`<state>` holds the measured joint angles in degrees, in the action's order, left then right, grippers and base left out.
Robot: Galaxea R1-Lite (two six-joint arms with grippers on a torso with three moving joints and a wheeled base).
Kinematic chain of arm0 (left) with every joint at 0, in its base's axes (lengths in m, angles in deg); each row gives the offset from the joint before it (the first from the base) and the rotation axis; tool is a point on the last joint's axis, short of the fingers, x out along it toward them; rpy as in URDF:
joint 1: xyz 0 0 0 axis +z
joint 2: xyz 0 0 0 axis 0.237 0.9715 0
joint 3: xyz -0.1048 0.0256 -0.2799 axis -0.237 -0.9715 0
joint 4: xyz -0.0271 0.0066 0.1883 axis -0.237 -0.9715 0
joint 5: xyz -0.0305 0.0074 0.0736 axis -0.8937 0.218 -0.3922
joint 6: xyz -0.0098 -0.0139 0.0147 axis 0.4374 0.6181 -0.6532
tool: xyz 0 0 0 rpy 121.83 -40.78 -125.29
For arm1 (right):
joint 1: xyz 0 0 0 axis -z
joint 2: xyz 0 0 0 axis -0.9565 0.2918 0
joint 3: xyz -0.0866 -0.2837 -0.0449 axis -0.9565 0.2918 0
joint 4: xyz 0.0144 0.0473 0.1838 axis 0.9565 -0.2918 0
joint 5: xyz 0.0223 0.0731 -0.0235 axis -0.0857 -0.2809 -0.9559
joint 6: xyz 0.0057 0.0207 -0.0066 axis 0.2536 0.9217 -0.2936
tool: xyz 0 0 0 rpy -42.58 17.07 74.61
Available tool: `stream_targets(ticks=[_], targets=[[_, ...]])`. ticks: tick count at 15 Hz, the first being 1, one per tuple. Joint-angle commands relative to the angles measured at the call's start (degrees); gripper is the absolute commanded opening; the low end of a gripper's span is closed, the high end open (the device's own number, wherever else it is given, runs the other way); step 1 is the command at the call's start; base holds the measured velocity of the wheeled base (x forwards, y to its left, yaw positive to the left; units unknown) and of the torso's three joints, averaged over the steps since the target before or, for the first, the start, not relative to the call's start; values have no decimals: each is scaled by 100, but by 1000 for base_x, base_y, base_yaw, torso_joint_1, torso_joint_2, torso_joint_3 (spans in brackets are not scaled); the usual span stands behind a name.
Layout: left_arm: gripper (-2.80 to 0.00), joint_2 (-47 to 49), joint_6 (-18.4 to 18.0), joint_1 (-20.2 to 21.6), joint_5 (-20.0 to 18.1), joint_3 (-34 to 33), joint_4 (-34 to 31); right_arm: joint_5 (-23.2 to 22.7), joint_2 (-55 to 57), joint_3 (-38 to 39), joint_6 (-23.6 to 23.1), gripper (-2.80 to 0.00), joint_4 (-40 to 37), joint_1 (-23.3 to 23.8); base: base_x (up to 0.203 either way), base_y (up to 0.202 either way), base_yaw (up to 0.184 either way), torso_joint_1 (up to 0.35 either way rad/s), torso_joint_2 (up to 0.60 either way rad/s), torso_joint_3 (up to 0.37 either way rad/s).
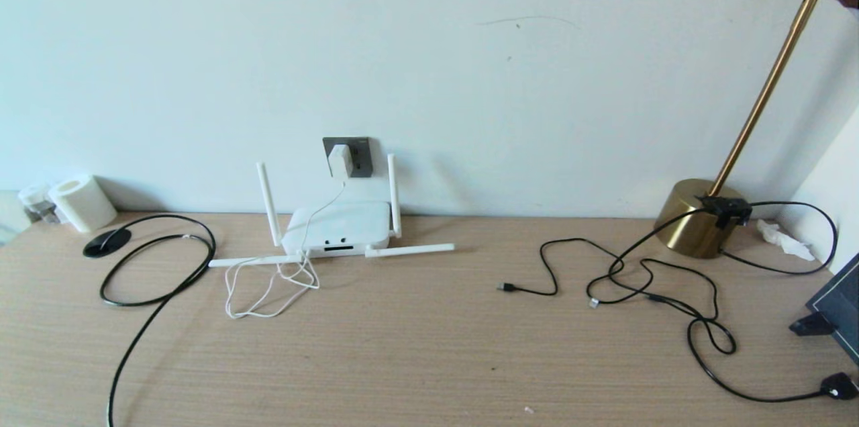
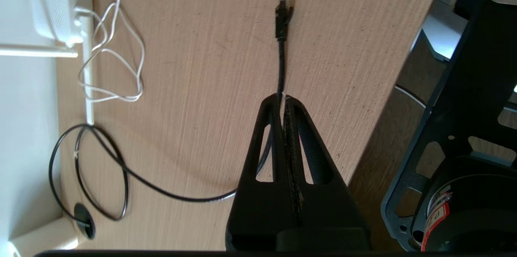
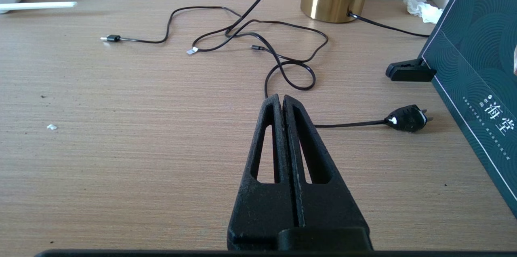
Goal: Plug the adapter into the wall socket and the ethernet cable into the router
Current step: Pick up cable
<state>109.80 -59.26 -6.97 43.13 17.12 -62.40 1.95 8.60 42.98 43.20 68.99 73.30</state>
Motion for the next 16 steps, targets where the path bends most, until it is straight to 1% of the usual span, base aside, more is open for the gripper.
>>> stream_targets(ticks=[1, 3, 5, 7, 13, 16], targets=[[-280, 185, -40, -107, -2, -30, 0, 0, 0, 0, 2, -280, 2, 0, 0, 0, 0, 0, 0, 0], [-280, 262, -55, -233, 38, 56, -66, 0, 0, 0, 2, -280, 2, 0, 0, 0, 0, 0, 0, 0], [-280, 271, -270, -262, 40, 57, -75, 0, 0, 0, 2, -280, 2, 0, 0, 0, 0, 0, 0, 0], [-280, 310, -384, -271, 40, 143, -72, 0, 0, 0, 2, -280, 2, 0, 0, 0, 0, 0, 0, 0], [-280, 295, -444, -341, 35, 194, -107, 0, 8, 0, 2, -280, 2, 0, 0, 0, 0, 0, 0, 0], [-280, 593, -446, -349, 40, 403, -311, 0, 0, 0, 2, -280, 2, 0, 0, 0, 0, 0, 0, 0]])
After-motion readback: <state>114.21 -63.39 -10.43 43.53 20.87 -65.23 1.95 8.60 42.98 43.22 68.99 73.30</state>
